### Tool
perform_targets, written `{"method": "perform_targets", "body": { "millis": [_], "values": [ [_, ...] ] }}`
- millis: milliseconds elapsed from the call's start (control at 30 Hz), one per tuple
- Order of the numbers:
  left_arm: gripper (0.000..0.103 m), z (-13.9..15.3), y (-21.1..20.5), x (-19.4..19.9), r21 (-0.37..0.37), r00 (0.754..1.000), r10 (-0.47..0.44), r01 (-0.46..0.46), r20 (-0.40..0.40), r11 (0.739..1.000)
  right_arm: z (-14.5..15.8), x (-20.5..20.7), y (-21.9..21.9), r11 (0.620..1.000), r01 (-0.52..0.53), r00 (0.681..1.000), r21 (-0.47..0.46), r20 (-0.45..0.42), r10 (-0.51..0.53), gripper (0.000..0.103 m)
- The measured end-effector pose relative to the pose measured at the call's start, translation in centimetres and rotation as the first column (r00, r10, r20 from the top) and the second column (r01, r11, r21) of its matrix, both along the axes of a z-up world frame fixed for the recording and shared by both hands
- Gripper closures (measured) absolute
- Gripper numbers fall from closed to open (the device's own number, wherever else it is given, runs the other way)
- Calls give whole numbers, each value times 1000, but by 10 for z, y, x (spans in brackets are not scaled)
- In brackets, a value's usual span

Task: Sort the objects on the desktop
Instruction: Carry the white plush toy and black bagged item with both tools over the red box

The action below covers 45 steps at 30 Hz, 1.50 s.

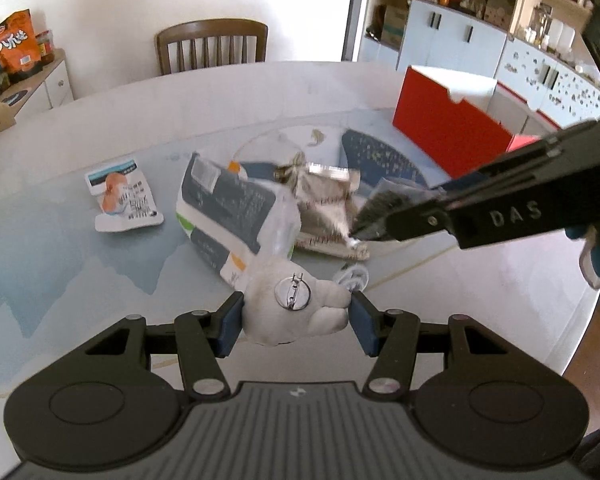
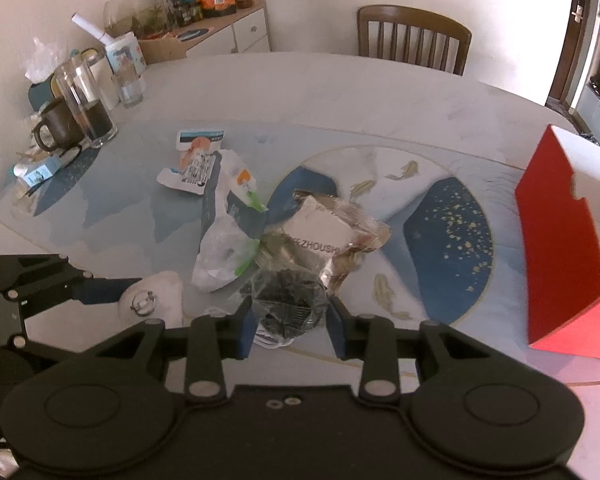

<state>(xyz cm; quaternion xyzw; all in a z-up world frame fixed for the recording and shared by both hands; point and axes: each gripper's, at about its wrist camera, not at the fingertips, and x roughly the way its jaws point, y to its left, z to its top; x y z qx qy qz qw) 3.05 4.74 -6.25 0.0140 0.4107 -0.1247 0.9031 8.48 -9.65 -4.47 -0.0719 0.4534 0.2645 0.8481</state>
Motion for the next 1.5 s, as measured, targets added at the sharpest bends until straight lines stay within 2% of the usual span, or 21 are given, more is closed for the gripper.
{"method": "perform_targets", "body": {
  "millis": [333, 700, 1067, 1500],
  "values": [
    [48, 30, -14, 8, -47, 1000, 12, -10, 28, 999, 24, -1, -43, 998, 52, 998, 43, 23, -53, 67],
    [48, 58, -49, 20, -45, 996, -29, 33, 86, 998, 50, -1, -94, 993, 100, 992, 62, 67, -104, 67],
    [47, 78, -97, 40, -31, 987, -86, 91, 133, 995, 72, 15, -150, 982, 170, 976, 80, 125, -180, 67],
    [47, 90, -166, 70, -10, 973, -162, 166, 165, 986, 75, 41, -209, 967, 238, 957, 94, 150, -250, 67]
  ]
}}
